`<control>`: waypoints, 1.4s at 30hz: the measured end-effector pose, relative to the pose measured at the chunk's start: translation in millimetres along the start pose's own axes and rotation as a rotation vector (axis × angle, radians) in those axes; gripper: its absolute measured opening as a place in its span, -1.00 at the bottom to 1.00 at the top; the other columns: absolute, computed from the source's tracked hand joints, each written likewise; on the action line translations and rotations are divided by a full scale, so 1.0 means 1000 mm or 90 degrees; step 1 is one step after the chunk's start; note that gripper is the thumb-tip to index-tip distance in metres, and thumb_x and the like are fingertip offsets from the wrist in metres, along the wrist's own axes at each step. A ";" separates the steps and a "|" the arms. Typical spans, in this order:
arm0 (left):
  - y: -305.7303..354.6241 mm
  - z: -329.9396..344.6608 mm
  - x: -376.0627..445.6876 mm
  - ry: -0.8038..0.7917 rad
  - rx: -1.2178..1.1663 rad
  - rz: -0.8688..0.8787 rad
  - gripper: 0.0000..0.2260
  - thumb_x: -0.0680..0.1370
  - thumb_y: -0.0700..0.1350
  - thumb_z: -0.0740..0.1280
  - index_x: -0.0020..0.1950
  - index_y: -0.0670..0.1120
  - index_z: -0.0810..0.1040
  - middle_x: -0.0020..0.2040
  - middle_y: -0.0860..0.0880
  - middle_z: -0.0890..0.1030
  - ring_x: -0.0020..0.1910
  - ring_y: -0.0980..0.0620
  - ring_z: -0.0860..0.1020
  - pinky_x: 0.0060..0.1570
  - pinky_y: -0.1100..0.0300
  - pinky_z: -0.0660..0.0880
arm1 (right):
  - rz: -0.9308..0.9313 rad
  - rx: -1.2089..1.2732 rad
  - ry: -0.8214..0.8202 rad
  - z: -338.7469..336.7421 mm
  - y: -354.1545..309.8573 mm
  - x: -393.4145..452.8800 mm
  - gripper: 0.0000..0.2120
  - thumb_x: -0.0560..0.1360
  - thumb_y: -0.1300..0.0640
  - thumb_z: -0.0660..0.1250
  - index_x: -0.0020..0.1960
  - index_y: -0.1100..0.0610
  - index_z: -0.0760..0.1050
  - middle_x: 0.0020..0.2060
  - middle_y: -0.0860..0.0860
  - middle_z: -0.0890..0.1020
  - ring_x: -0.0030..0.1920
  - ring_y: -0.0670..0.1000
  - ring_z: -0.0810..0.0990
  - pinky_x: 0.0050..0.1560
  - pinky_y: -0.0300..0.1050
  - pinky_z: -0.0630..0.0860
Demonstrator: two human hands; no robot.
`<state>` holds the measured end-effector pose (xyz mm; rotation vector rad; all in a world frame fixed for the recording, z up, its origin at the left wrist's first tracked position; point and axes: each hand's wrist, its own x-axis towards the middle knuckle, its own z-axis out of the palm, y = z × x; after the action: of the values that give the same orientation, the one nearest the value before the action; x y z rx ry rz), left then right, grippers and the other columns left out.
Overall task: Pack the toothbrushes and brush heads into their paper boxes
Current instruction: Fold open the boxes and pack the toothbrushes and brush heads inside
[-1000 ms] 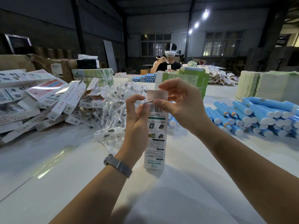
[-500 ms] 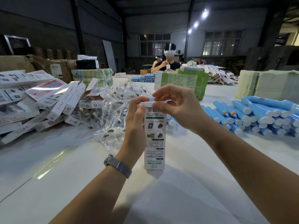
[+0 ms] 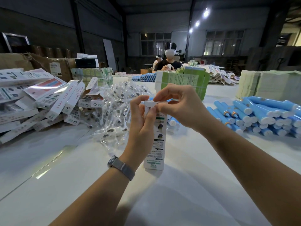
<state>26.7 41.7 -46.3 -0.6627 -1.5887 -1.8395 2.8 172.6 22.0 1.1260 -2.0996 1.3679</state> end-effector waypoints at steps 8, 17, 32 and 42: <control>-0.007 0.000 -0.005 -0.044 0.164 0.041 -0.31 0.40 -0.23 0.46 0.32 0.21 0.15 0.03 0.00 0.51 -0.10 0.09 0.64 -0.11 0.19 0.61 | 0.024 0.001 0.057 0.003 -0.001 -0.001 -0.80 0.37 0.26 0.42 -0.26 -0.05 0.59 -0.35 -0.17 0.63 -0.25 -0.15 0.59 -0.13 -0.08 0.62; -0.004 0.002 -0.007 -0.041 0.166 0.035 -0.20 0.37 -0.26 0.45 0.35 0.32 0.11 0.07 0.09 0.49 -0.05 0.07 0.64 -0.14 0.27 0.59 | 0.007 0.013 0.072 0.002 0.000 0.002 -0.80 0.41 0.29 0.42 -0.29 0.02 0.57 -0.33 -0.01 0.67 -0.29 -0.08 0.62 -0.24 -0.14 0.61; -0.005 0.001 -0.006 -0.040 0.193 0.062 -0.34 0.39 -0.21 0.41 0.15 0.39 0.13 0.05 0.04 0.46 -0.14 0.11 0.60 -0.21 0.17 0.61 | 0.053 0.072 -0.020 -0.007 0.004 0.002 -0.86 0.53 0.33 0.34 -0.13 0.19 0.64 -0.23 0.03 0.63 -0.11 0.10 0.66 -0.17 -0.03 0.64; -0.009 0.001 -0.005 -0.032 0.176 0.072 -0.42 0.41 -0.22 0.44 0.14 0.22 0.16 0.03 0.00 0.47 -0.15 0.13 0.59 -0.22 0.24 0.56 | 0.036 0.107 -0.069 -0.012 0.006 0.001 -0.79 0.51 0.40 0.33 -0.11 0.14 0.66 -0.12 0.14 0.57 0.00 0.15 0.58 0.01 0.03 0.61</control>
<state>23.3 43.8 -55.8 -0.6611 -1.7585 -1.4978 -3.5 183.8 24.6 1.2413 -2.1394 1.5671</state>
